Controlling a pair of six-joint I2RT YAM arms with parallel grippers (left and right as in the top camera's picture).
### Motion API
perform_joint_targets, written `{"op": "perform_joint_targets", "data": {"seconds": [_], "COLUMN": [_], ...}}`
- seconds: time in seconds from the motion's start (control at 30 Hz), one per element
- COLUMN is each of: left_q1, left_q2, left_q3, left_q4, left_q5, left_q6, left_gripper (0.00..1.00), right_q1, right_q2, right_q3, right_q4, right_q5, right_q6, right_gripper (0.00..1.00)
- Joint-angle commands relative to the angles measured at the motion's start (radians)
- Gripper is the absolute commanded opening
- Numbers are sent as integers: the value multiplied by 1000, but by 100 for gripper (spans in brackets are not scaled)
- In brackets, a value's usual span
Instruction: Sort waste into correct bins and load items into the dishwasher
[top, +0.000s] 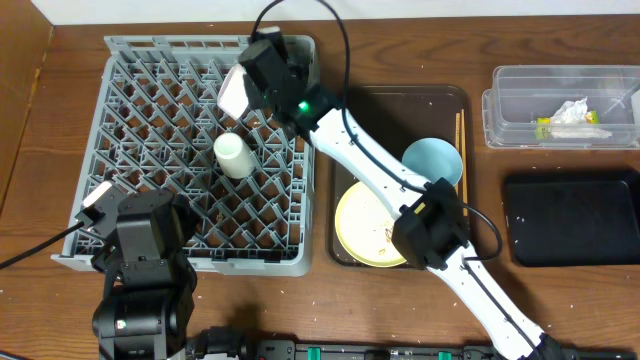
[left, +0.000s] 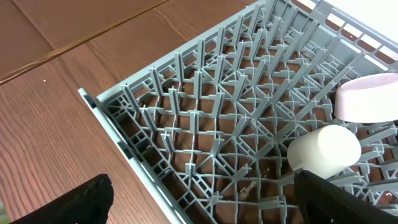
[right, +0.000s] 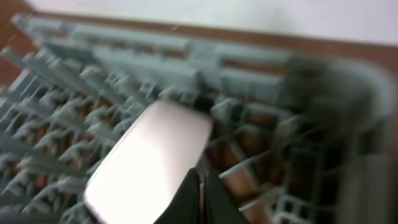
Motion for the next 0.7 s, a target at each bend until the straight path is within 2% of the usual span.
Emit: {"op": "perform_joint_targets", "data": {"seconds": [0.0, 0.13, 0.27, 0.5, 0.67], "left_q1": [4, 4, 4, 4, 4], "left_q2": [-2, -2, -2, -2, -2], "left_q3": [16, 16, 16, 16, 16], "left_q4": [0, 0, 0, 0, 0], "left_q5": [-4, -4, -4, -4, -4], "left_q6": [-10, -10, -10, -10, -10], "left_gripper": [94, 94, 94, 94, 94], "right_q1": [-6, -4, 14, 21, 14], "right_q2": [-42, -38, -20, 43, 64], "right_q3": [26, 14, -3, -3, -3], "right_q4": [48, 227, 349, 397, 383], "right_q5": [-22, -222, -239, -182, -205], "right_q6": [-70, -90, -35, 56, 65], "right_gripper": [4, 3, 2, 3, 5]}}
